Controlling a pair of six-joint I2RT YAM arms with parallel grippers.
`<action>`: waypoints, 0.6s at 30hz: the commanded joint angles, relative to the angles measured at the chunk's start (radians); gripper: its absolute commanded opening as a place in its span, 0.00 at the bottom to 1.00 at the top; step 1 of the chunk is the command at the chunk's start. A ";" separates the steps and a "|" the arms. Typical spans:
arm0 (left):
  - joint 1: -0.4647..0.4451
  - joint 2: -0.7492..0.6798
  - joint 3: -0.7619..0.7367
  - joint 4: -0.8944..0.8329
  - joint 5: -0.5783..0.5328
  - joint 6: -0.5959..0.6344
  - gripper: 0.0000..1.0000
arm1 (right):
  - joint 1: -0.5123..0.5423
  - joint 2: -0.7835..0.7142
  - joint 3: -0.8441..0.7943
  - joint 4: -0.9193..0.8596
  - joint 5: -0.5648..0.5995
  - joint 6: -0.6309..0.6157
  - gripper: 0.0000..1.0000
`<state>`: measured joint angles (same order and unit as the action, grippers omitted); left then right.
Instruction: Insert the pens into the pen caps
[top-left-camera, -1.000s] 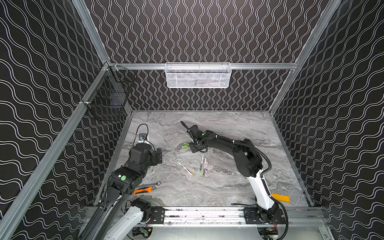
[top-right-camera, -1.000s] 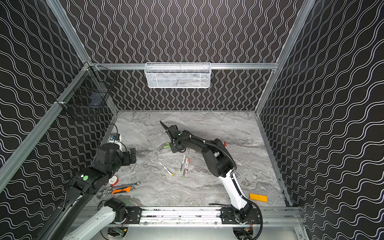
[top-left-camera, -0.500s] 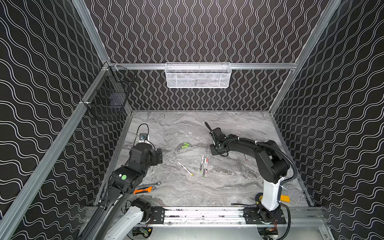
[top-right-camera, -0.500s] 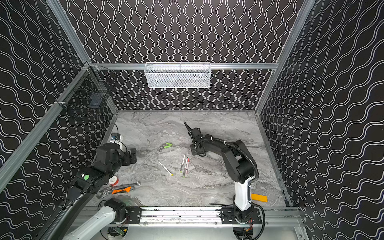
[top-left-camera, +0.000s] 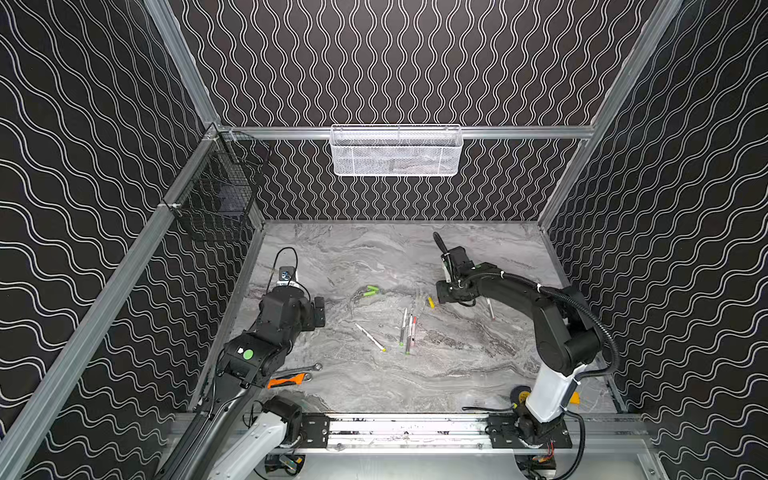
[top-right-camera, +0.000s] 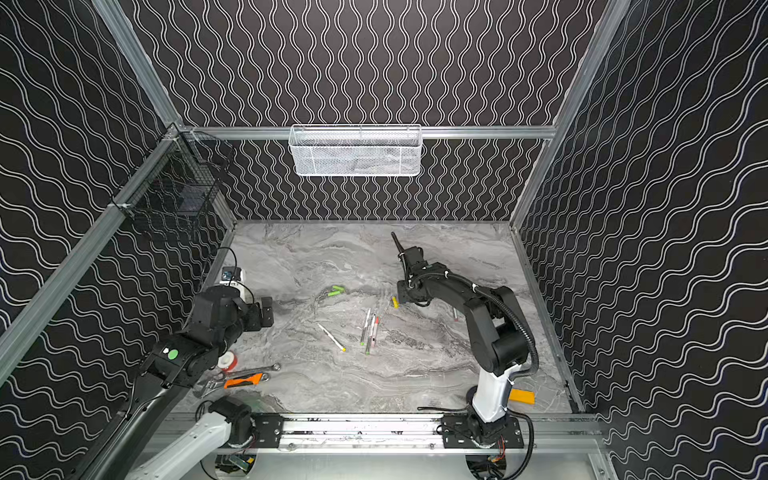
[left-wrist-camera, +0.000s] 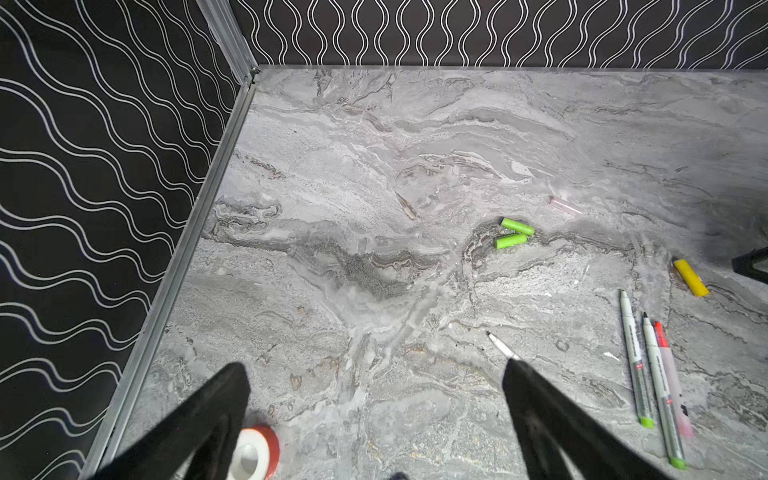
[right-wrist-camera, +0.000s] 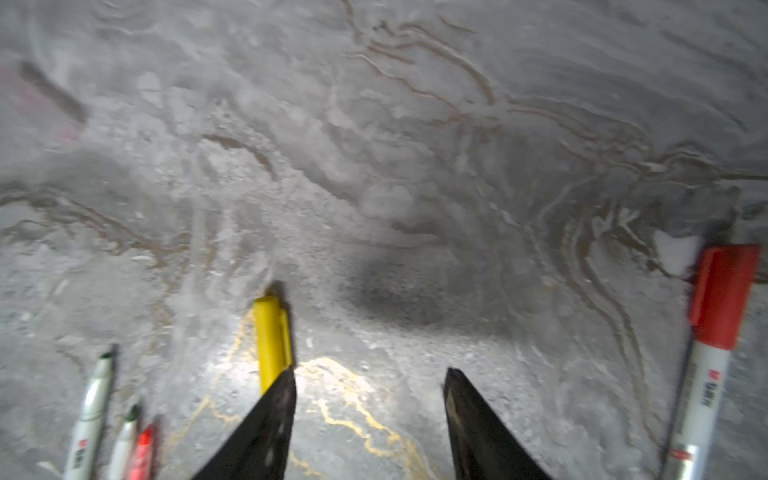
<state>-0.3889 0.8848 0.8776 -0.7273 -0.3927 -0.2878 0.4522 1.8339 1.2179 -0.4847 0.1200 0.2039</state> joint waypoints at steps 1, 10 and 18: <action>0.002 0.003 0.000 0.036 0.008 -0.006 0.99 | 0.000 0.012 -0.003 -0.052 0.042 -0.033 0.63; 0.002 0.002 -0.001 0.036 0.010 -0.007 0.99 | 0.023 0.056 0.004 -0.056 0.012 -0.037 0.67; 0.002 0.003 -0.001 0.035 0.009 -0.005 0.99 | 0.088 0.140 0.077 -0.061 0.001 -0.023 0.68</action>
<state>-0.3889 0.8845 0.8772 -0.7273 -0.3878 -0.2878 0.5278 1.9488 1.2724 -0.5232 0.1261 0.1722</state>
